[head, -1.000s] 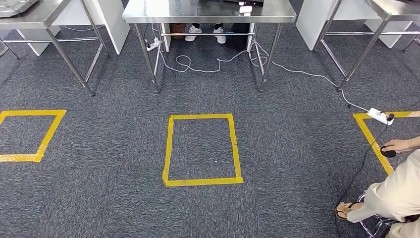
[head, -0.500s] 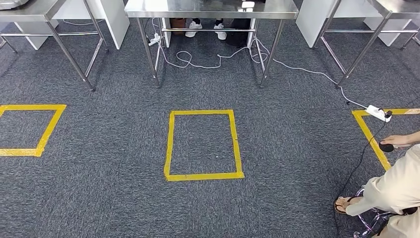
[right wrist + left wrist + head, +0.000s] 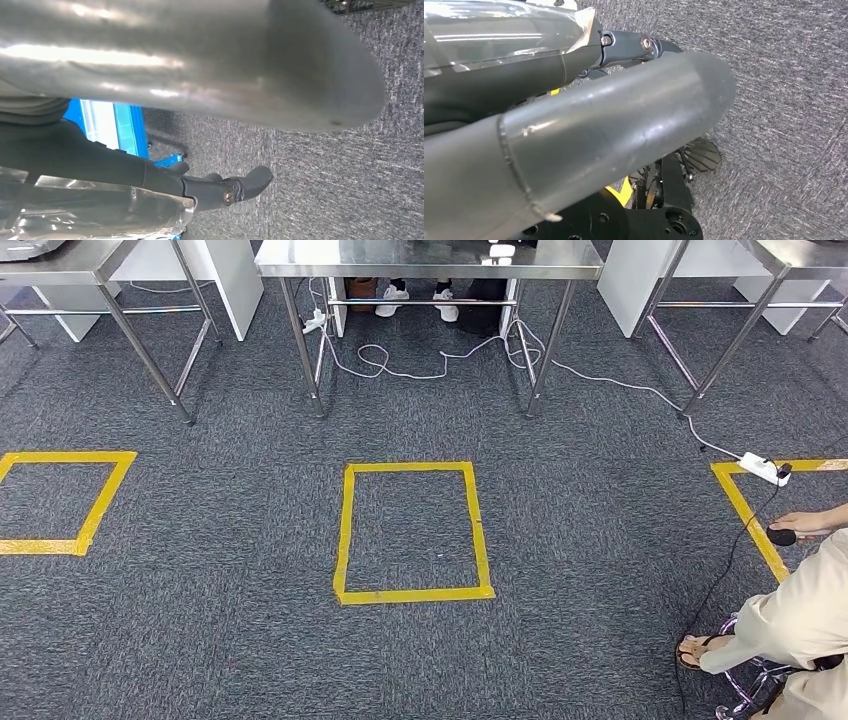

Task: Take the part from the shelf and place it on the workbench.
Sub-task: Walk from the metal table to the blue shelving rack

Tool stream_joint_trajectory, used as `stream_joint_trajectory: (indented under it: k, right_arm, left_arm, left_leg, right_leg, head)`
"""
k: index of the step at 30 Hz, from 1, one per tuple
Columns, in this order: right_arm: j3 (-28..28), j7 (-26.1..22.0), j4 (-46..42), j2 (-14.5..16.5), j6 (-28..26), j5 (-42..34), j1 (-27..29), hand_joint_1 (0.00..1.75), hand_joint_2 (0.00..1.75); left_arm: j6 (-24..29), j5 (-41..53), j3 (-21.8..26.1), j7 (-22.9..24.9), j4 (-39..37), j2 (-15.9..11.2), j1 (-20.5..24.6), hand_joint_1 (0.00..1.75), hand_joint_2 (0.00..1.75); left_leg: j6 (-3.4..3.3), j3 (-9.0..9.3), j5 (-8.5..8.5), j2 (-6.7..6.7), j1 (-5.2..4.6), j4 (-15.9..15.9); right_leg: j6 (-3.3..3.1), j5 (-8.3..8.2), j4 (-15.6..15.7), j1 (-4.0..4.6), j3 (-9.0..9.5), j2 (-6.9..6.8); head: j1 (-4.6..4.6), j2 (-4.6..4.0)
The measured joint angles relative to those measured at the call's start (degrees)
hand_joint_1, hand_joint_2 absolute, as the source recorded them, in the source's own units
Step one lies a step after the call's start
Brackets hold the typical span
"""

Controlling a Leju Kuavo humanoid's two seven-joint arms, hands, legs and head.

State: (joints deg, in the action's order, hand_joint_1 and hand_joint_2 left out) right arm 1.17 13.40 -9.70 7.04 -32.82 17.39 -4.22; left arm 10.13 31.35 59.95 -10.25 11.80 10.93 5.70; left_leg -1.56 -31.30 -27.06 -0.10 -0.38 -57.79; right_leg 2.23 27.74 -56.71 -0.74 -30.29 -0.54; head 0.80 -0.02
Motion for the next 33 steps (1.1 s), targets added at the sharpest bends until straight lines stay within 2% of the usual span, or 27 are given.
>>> stream_joint_trajectory:
  k: [10,13,15,17,18,19,20,21,22,23,24,25,27,28,29,31,32,33]
  right_arm:
    - [-3.6,-1.0,0.0,0.5,-0.3,-4.1,0.0,0.00,0.00]
    - [-4.5,-1.0,0.0,0.7,-0.5,-4.7,0.0,0.00,0.00]
    - [-5.0,-0.9,0.0,0.8,-0.7,-4.9,0.0,0.00,0.00]
    - [-5.4,-0.6,0.0,0.9,-0.7,-4.9,0.0,0.00,0.00]
    - [-5.5,-0.3,0.0,0.9,-0.7,-4.9,0.1,0.00,0.00]
    - [-5.6,0.0,0.0,0.9,-0.7,-4.9,0.2,0.00,0.00]
    - [-5.7,0.4,0.0,0.8,-0.7,-4.9,0.3,0.00,0.00]
    - [-5.7,0.7,0.0,0.8,-0.7,-4.9,0.4,0.00,0.00]
    - [-5.7,0.8,0.0,0.8,-0.7,-4.8,0.4,0.00,0.00]
    - [-5.7,0.9,0.0,0.8,-0.6,-4.7,0.3,0.00,0.00]
    - [-5.7,0.9,0.0,0.8,-0.4,-4.7,0.2,0.00,0.00]
    - [-5.7,0.9,0.0,0.9,-0.3,-4.6,0.2,0.00,0.00]
    - [-5.7,0.8,0.0,0.9,-0.1,-4.5,0.1,0.00,0.00]
    - [-5.7,0.8,0.0,0.9,0.0,-4.5,0.2,0.00,0.00]
    - [-5.7,0.8,0.0,0.9,0.0,-4.5,0.2,0.00,0.00]
    - [-5.7,0.8,0.0,1.0,0.0,-4.5,0.2,0.00,0.00]
    - [-5.7,0.8,0.0,1.0,0.0,-4.5,0.2,0.00,0.00]
    - [-5.7,0.7,0.0,1.0,0.0,-4.5,0.2,0.00,0.00]
  left_arm:
    - [-0.2,0.7,0.0,0.0,0.0,-0.3,0.0,0.00,0.00]
    - [-0.5,1.4,-0.1,0.1,0.0,-0.4,0.1,0.00,0.00]
    - [-0.6,1.8,-0.5,0.4,0.0,-0.4,0.1,0.00,0.00]
    - [-0.6,2.3,-0.9,0.9,0.0,-0.4,0.1,0.00,0.00]
    - [-0.6,2.4,-1.1,1.2,0.0,-0.4,0.1,0.00,0.00]
    - [-0.6,2.6,-1.2,1.6,0.0,-0.4,0.1,0.00,0.00]
    - [-0.5,2.7,-1.3,1.9,0.0,-0.4,0.1,0.00,0.00]
    - [-0.4,2.8,-1.4,2.2,0.0,-0.4,0.1,0.00,0.00]
    - [-0.4,2.9,-1.5,2.4,0.0,-0.3,0.1,0.00,0.00]
    - [-0.3,2.9,-1.5,2.6,0.0,-0.3,0.1,0.00,0.00]
    - [-0.2,3.0,-1.5,2.7,0.0,-0.3,0.1,0.00,0.00]
    - [-0.1,3.0,-1.5,2.7,0.0,-0.3,0.2,0.00,0.00]
    - [0.0,3.0,-1.5,2.8,0.0,-0.3,0.2,0.00,0.00]
    - [0.0,3.0,-1.5,2.8,0.0,-0.3,0.3,0.00,0.00]
    - [0.0,3.0,-1.5,2.8,0.0,-0.3,0.3,0.00,0.00]
    - [0.1,3.0,-1.5,2.8,0.0,-0.3,0.3,0.00,0.00]
    - [0.1,3.0,-1.5,2.8,0.0,-0.3,0.2,0.00,0.00]
    - [0.1,3.0,-1.5,2.8,0.0,-0.3,0.1,0.00,0.00]
  left_leg:
    - [-0.37,-0.54,0.17,-0.02,-0.13,-0.4]
    - [-1.10,-0.45,0.62,0.24,0.02,0.1]
    - [-1.83,-0.59,1.18,0.86,0.44,0.8]
    - [-2.14,-1.10,1.49,1.63,0.58,0.9]
    - [-2.10,-1.31,1.60,2.02,0.58,0.9]
    - [-2.04,-1.47,1.69,2.43,0.57,0.8]
    - [-1.91,-1.56,1.77,2.85,0.59,0.8]
    - [-1.75,-1.59,1.84,3.31,0.65,0.8]
    - [-1.52,-1.58,1.87,3.76,0.66,0.7]
    - [-1.18,-1.56,1.85,4.22,0.58,0.6]
    - [-0.77,-1.52,1.80,4.67,0.48,0.4]
    - [-0.37,-1.47,1.75,5.06,0.38,0.3]
    - [0.38,-1.30,1.82,5.89,0.51,0.3]
    - [0.80,-1.32,1.65,5.74,0.76,0.2]
    - [1.25,-1.57,0.93,4.92,0.98,-0.5]
    - [1.93,-3.43,-2.78,2.12,1.29,-5.2]
    - [2.06,-4.90,-5.13,1.00,1.30,-9.0]
    - [2.09,-6.37,-7.09,0.46,1.31,-12.8]
  right_leg:
    - [0.67,-0.46,0.1,-0.36,0.16,0.01]
    - [1.05,-0.41,-0.1,-0.41,-0.24,0.14]
    - [0.76,1.74,-3.6,-0.39,-2.09,0.26]
    - [0.34,5.47,-11.3,-0.51,-5.68,0.32]
    - [0.43,6.74,-14.6,-0.55,-7.17,0.32]
    - [0.70,7.23,-16.5,-0.59,-7.84,0.32]
    - [1.17,6.75,-15.8,-0.61,-7.22,0.28]
    - [1.74,5.47,-12.8,-0.71,-5.35,0.02]
    - [2.23,3.95,-8.4,-0.85,-2.85,-0.77]
    - [2.38,2.64,-4.3,-0.86,-0.74,-1.76]
    - [2.05,1.70,-1.4,-0.83,0.63,-2.48]
    - [1.47,1.27,-0.1,-0.71,1.08,-2.89]
    - [0.04,0.88,0.1,-0.42,0.72,-2.05]
    - [-0.45,0.67,0.1,-0.53,0.69,-1.56]
    - [-0.95,0.41,0.2,-0.63,0.68,-1.04]
    - [-1.82,-0.15,0.2,-0.82,0.55,-0.02]
    - [-2.12,-0.36,0.2,-0.68,0.34,0.52]
    - [-2.36,-0.53,0.2,-0.52,0.08,1.06]
  head:
    - [0.02,0.01]
    - [0.01,0.01]
    - [-0.27,0.01]
    - [-0.61,0.01]
    - [-0.73,0.00]
    - [-0.75,0.00]
    - [-0.81,0.00]
    - [-0.86,0.00]
    - [-0.89,0.00]
    - [-0.93,0.00]
    - [-0.90,0.00]
    - [-0.86,0.00]
    - [-0.77,0.00]
    - [-0.76,0.00]
    - [-0.72,0.01]
    - [-0.60,0.01]
    - [-0.55,0.01]
    - [-0.56,0.00]
